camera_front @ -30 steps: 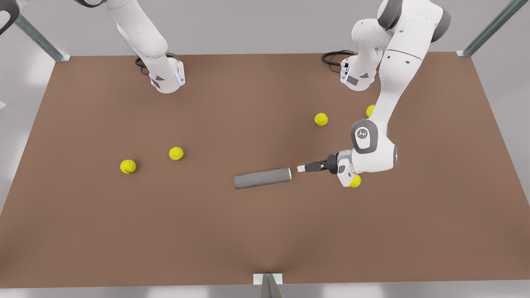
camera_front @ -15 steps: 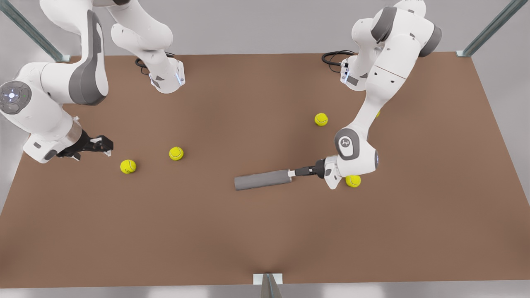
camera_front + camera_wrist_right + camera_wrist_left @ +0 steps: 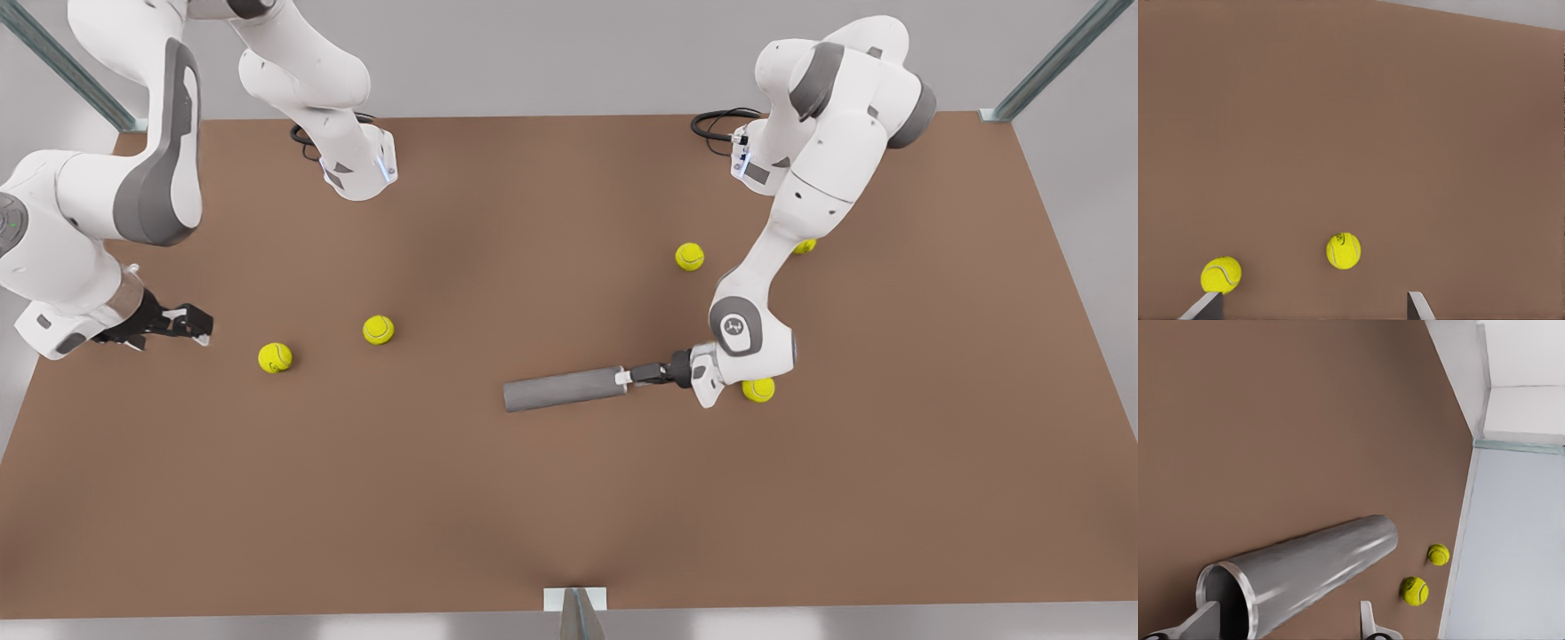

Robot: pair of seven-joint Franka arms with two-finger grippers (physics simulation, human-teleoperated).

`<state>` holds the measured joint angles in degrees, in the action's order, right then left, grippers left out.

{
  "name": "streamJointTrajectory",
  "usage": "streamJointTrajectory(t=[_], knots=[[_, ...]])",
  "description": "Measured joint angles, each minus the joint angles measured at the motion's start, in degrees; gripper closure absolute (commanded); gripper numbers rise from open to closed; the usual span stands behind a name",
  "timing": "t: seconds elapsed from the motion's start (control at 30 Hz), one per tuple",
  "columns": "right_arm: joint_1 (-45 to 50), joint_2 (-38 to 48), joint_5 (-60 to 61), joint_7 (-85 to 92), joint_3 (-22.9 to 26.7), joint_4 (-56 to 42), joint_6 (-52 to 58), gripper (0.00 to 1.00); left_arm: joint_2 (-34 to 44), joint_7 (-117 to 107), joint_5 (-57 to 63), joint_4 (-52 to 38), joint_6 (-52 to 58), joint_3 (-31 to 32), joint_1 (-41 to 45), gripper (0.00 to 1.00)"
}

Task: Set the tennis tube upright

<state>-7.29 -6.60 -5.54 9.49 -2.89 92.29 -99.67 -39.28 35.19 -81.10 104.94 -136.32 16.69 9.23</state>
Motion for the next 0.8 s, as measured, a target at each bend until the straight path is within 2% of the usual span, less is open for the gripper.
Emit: streamJointTrajectory(t=[0.8], knots=[[0.2,-1.3,0.2,0.1,0.0,-0.5,-0.4,0.00,-4.6,7.9,-14.0,-2.5,-0.5,0.0,2.3,0.01]])
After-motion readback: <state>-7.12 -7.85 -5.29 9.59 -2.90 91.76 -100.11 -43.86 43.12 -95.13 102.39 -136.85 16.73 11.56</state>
